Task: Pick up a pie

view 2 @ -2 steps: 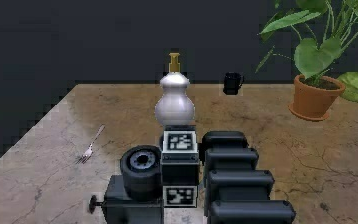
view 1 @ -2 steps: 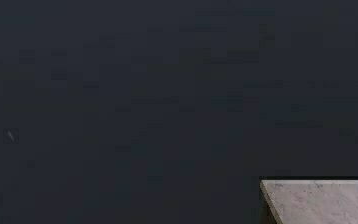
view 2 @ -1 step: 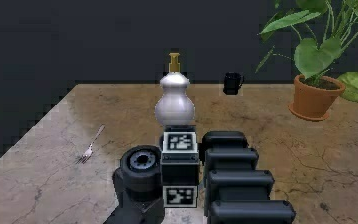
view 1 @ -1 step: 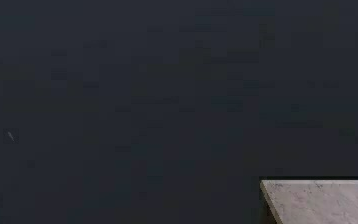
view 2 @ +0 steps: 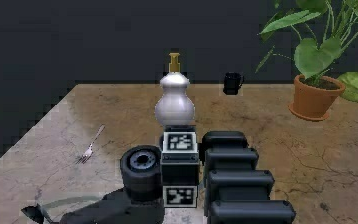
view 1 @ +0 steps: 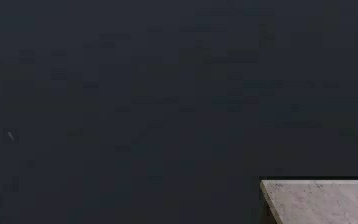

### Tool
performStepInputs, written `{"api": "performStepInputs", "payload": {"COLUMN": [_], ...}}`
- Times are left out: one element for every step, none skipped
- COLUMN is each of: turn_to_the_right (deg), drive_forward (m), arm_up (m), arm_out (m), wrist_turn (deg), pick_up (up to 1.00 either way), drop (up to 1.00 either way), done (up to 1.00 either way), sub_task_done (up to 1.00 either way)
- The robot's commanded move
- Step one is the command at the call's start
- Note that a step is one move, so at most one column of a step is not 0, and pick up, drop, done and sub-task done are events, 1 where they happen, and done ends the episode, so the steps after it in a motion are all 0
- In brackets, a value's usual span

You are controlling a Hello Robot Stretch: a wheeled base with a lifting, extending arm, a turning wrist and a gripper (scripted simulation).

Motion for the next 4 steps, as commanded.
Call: {"api": "performStepInputs", "payload": {"turn_to_the_right": [0.0,0.0,0.0,0.0], "drive_forward": [0.0,0.0,0.0,0.0], "arm_up": [0.0,0.0,0.0,-0.14], "arm_out": [0.0,0.0,0.0,0.0], "wrist_turn": [45.0,45.0,3.0,0.0], "pick_up": [0.0,0.0,0.0,0.0], "drop": [0.0,0.0,0.0,0.0], "done": [0.0,0.0,0.0,0.0], "sub_task_done": [0.0,0.0,0.0,0.0]}}
